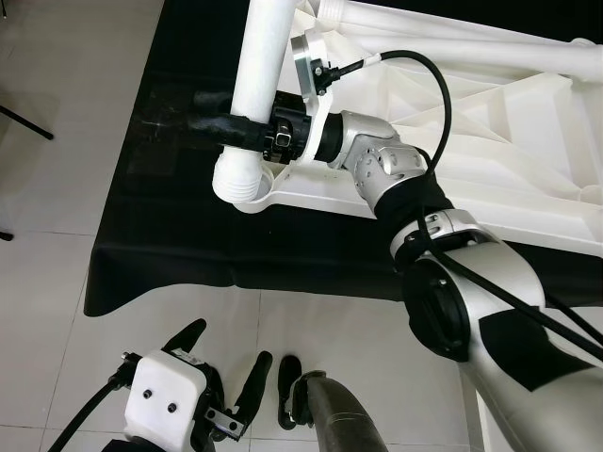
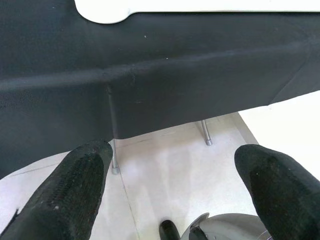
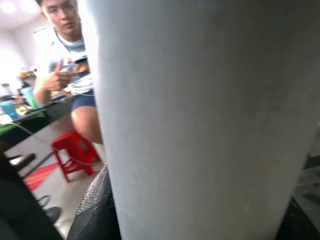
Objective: Building children table
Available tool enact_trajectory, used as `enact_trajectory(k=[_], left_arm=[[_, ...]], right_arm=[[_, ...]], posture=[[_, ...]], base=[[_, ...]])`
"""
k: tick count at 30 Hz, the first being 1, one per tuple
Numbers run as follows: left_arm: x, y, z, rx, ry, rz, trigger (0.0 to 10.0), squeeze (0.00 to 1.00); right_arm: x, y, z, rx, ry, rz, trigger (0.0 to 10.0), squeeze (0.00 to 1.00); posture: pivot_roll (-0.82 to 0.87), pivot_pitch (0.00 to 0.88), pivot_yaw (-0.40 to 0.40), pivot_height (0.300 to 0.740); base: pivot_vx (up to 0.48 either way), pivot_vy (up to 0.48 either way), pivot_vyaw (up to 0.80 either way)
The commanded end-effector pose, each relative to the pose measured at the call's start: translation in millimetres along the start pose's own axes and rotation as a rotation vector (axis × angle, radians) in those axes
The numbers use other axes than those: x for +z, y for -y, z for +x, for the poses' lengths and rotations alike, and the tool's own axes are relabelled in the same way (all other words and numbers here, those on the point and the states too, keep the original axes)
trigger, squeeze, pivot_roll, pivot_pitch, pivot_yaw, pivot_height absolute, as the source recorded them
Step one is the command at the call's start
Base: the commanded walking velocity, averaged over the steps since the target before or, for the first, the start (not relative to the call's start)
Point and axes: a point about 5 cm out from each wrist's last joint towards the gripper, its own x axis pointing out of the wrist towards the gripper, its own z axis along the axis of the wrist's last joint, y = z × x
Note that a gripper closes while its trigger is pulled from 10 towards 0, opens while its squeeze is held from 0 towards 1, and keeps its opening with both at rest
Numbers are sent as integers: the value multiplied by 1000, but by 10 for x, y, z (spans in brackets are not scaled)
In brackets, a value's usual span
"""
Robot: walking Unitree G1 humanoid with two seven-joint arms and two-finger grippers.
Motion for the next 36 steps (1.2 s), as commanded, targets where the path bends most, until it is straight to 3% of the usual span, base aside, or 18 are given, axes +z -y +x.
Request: enact_trajectory(k=[1,14,19,32,36], left_arm=[[-33,24,-32,-14,-34,-8,10000,0],[-30,21,-25,-14,-32,-6,10000,0],[-29,18,-25,-13,-31,-5,10000,0],[-29,16,-27,-14,-31,-5,10000,0],[-29,15,-26,-13,-31,-4,10000,0]], right_arm=[[-170,-5,-23,-37,-70,1,10000,0],[-219,-37,-20,-6,-123,-82,10000,0],[-279,-97,-9,60,-171,-163,10000,0],[-312,-112,-8,69,-205,-210,10000,0],[-369,-175,4,153,-238,-229,10000,0]], posture=[[-53,454,-163,740],[-54,453,-165,740],[-54,454,-166,740],[-56,454,-167,740],[-56,454,-167,740]], base=[[0,0,0],[0,0,0],[0,0,0],[0,0,0],[0,0,0]])
